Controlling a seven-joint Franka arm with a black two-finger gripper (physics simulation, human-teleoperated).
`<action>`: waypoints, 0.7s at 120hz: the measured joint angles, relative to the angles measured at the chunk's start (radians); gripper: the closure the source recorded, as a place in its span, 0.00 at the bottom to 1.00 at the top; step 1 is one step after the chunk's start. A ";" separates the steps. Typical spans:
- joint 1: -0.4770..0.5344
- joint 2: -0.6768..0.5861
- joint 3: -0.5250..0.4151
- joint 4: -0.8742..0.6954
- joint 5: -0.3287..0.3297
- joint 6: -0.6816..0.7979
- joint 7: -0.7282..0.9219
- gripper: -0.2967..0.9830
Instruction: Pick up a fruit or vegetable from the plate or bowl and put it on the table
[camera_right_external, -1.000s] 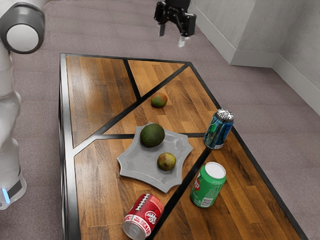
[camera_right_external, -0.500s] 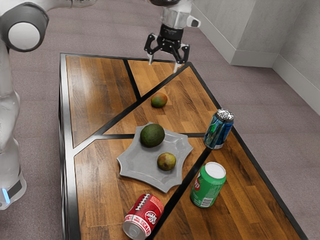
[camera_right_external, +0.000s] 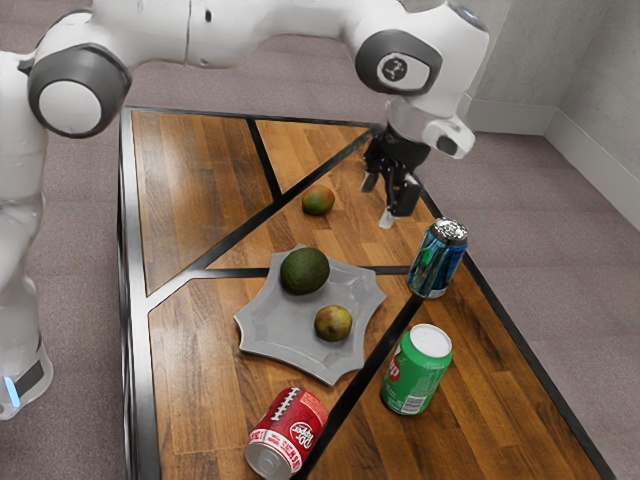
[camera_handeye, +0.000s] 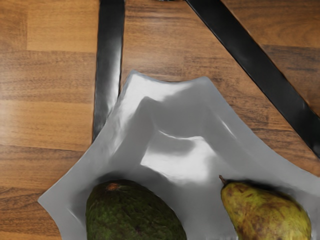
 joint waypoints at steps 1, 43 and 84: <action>0.001 0.004 0.000 0.000 -0.001 0.003 0.016 0.23; 0.026 0.078 0.008 -0.004 -0.082 0.082 0.364 0.23; 0.018 0.076 0.061 0.002 -0.084 0.038 0.044 0.23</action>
